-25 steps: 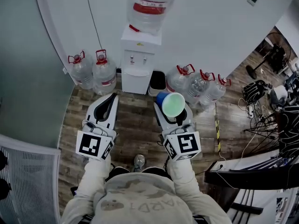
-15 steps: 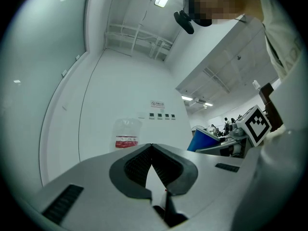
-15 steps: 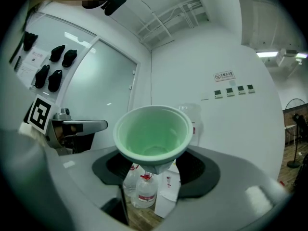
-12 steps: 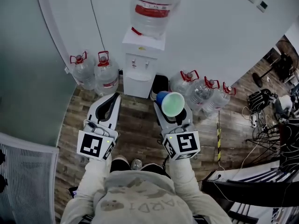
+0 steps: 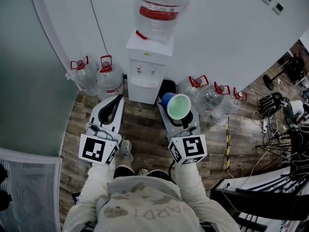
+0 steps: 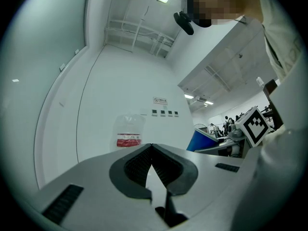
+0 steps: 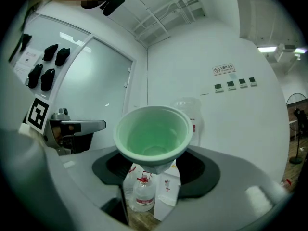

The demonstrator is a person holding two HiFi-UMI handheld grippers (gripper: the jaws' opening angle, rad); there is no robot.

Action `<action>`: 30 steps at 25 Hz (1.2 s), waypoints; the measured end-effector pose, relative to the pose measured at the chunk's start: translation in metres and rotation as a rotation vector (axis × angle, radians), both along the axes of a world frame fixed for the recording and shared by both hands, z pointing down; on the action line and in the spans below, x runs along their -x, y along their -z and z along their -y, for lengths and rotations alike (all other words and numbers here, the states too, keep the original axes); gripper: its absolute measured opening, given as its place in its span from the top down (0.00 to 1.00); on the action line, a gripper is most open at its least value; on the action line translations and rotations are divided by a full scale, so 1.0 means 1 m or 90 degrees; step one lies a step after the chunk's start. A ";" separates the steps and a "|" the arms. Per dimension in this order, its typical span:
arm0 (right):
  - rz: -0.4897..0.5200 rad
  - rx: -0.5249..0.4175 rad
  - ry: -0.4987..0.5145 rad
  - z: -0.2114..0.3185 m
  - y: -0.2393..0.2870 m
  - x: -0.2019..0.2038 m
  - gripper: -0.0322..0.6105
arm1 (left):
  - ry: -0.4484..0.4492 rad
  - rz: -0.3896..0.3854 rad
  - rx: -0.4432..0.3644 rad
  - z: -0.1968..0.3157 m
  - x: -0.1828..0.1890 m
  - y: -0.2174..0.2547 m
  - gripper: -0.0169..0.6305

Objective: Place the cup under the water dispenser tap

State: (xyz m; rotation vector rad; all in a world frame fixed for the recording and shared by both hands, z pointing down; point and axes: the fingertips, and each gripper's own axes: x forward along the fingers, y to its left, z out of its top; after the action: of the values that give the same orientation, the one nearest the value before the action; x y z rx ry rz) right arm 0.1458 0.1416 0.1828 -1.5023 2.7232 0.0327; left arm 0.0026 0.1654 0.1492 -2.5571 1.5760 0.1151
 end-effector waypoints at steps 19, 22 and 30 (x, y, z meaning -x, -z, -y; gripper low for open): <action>-0.003 0.011 -0.048 0.175 -0.005 0.051 0.51 | -0.054 0.023 0.009 0.187 0.045 -0.001 0.96; -0.003 0.016 -0.055 0.195 -0.007 0.058 0.51 | -0.063 0.021 0.014 0.209 0.053 -0.004 0.97; -0.010 0.029 -0.070 0.246 -0.022 0.085 0.51 | -0.092 0.020 0.021 0.263 0.078 -0.017 0.96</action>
State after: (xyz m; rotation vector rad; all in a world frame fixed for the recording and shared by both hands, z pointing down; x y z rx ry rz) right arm 0.0605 -0.1049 0.2050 -1.6688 2.6677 -0.0141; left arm -0.0753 -0.0975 0.1658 -2.6839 1.3923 0.0640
